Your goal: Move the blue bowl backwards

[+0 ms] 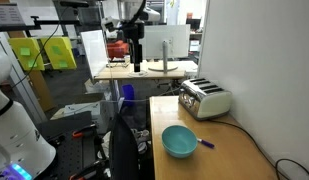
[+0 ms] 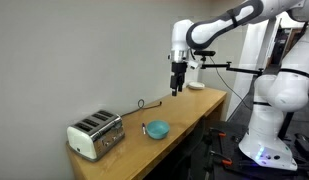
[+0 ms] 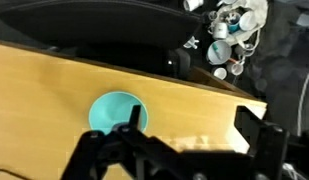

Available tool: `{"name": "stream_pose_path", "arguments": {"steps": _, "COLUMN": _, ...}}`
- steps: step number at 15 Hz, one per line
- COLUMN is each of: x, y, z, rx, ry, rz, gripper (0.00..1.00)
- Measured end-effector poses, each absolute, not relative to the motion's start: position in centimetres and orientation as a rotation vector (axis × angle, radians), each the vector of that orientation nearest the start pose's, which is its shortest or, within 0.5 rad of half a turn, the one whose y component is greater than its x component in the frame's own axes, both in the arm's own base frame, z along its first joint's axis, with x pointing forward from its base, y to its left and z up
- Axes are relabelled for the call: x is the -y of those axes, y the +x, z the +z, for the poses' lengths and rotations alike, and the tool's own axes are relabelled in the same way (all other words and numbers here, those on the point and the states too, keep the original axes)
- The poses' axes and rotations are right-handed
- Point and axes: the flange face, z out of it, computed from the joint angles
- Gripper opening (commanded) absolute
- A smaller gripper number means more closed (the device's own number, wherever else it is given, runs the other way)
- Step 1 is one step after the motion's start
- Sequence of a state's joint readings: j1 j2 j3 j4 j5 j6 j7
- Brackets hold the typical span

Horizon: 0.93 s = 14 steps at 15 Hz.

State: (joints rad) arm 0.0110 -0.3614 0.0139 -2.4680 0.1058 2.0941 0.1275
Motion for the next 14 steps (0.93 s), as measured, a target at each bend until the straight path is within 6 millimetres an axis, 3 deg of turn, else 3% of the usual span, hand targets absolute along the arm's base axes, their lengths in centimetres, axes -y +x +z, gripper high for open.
{"name": "stream_pose_path", "arguments": {"steps": 4, "x": -1.1, "y": 41.7, "z": 34.4, "rx": -0.557, "ry": -2.977, "rz": 0.201, "gripper": 1.00}}
{"name": "stream_pose_path", "arguments": {"steps": 6, "x": -1.0, "y": 41.5, "z": 31.3, "rx": -0.700, "ry": -2.924, "rz": 0.241, "gripper": 1.00}}
{"name": "stream_pose_path", "arguments": {"steps": 9, "x": -0.2, "y": 42.3, "z": 27.8, "rx": -0.916, "ry": -2.830, "rz": 0.265, "gripper": 1.00}}
{"name": "stream_pose_path", "arguments": {"steps": 14, "x": 3.1, "y": 45.1, "z": 22.7, "rx": -1.279, "ry": -2.657, "rz": 0.231, "gripper": 1.00}}
